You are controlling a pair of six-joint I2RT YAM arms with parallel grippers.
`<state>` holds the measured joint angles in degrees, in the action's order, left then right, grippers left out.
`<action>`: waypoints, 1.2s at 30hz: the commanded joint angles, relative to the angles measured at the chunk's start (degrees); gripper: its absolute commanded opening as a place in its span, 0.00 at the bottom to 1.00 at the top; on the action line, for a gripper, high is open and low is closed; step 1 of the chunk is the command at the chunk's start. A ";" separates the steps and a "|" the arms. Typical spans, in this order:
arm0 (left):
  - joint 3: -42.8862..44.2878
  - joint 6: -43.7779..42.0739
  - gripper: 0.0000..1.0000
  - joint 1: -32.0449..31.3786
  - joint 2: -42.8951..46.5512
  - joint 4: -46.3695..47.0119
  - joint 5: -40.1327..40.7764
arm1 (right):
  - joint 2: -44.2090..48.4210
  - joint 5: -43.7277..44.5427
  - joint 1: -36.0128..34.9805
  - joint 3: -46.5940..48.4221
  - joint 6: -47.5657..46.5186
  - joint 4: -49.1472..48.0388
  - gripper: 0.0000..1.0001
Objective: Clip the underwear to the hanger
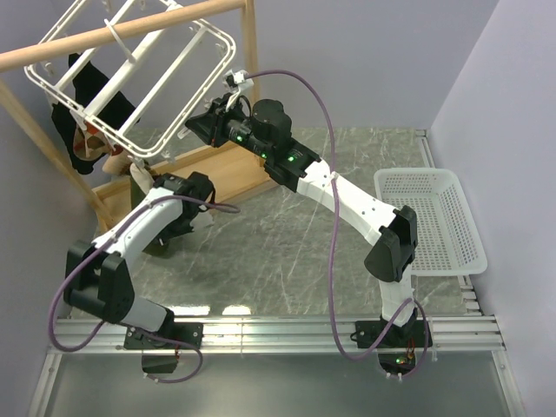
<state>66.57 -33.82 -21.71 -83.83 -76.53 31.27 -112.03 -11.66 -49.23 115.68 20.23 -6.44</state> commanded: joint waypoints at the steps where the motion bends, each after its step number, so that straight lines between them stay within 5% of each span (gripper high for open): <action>1: -3.18 -4.05 0.22 2.19 4.37 -0.03 0.99 | 2.87 1.91 0.45 -0.19 -0.45 -2.97 0.00; 11: -16.03 -24.27 0.43 9.23 20.10 16.07 -0.65 | 2.96 1.82 0.45 -0.37 -0.54 -3.23 0.00; 14: -12.52 -21.39 0.58 9.23 19.86 15.10 -4.37 | 3.04 1.90 0.45 -0.63 -0.54 -3.41 0.00; 19: -8.04 -9.27 0.55 13.96 10.99 7.11 -4.63 | 2.96 1.82 0.45 -0.63 -0.45 -3.58 0.00; 21: -5.76 -8.28 0.47 15.82 8.08 5.17 -6.90 | 3.13 1.82 0.45 -0.54 -0.54 -3.58 0.00; 24: -3.38 -11.25 0.51 16.71 10.08 2.10 -12.17 | 3.31 1.90 0.45 -0.63 -0.80 -3.41 0.00; 27: -1.27 -14.07 0.59 13.99 13.42 -2.03 -16.57 | 3.13 1.82 0.37 -0.54 -1.07 -3.41 0.00; 33: -2.06 -10.58 0.71 -10.69 21.00 -1.26 -16.85 | 2.61 1.82 0.45 0.07 -1.07 -3.06 0.00; 36: 3.03 -3.20 0.99 -17.12 12.07 3.12 -14.66 | 2.69 1.99 0.37 0.25 -1.16 -2.88 0.00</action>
<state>65.14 -43.62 -35.18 -64.90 -76.23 16.29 -112.01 -11.62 -49.23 115.07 19.79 -7.22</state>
